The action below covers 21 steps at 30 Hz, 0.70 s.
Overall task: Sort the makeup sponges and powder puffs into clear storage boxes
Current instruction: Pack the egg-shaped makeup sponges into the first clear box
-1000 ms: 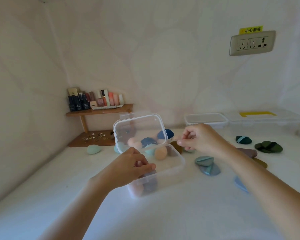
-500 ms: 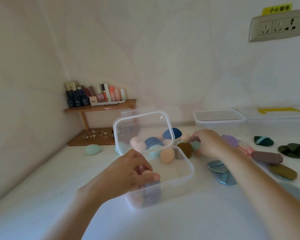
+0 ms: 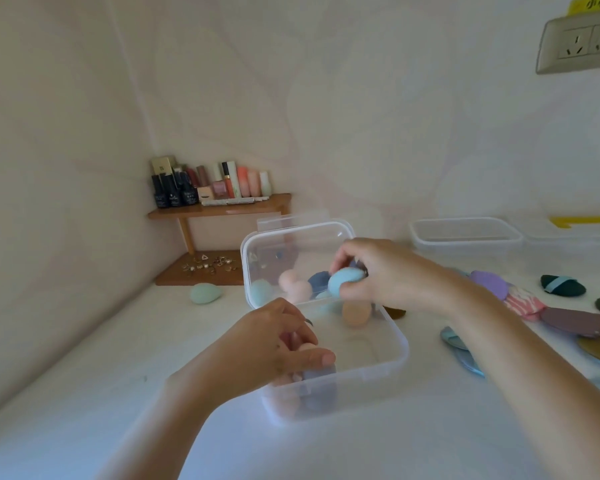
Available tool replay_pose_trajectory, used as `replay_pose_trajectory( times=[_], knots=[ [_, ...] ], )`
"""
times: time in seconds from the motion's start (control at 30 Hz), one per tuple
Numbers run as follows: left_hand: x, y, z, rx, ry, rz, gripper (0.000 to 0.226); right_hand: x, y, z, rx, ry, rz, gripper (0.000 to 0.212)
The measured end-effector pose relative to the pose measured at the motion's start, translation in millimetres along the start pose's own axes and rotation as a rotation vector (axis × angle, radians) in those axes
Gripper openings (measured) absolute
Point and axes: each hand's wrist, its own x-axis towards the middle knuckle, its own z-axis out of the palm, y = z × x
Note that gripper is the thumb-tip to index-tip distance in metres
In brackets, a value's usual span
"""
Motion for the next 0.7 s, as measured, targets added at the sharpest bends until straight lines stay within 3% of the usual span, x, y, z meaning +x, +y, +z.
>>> replay_pose_trajectory(
  times=[0.1, 0.17, 0.27, 0.37, 0.7],
  knots=[
    [-3, -3, -4, 0.022, -0.014, 0.002, 0.035, -6, -14, 8, -0.13, -0.228, -0.023, 0.02],
    [-4, -4, -5, 0.029, -0.014, 0.007, 0.03, -8, -17, 20, -0.217, -0.266, -0.016, 0.022],
    [-5, -4, -4, 0.019, -0.01, 0.014, 0.029, -7, -21, 38, -0.358, -0.266, -0.018, 0.015],
    [-6, -4, -5, 0.014, -0.021, 0.02, 0.027, 0, -19, 47, -0.442, -0.255, 0.011, 0.025],
    [-8, -5, -5, 0.036, -0.014, 0.023, 0.022, 4, -10, 53, -0.404, -0.089, -0.105, 0.023]
  ],
)
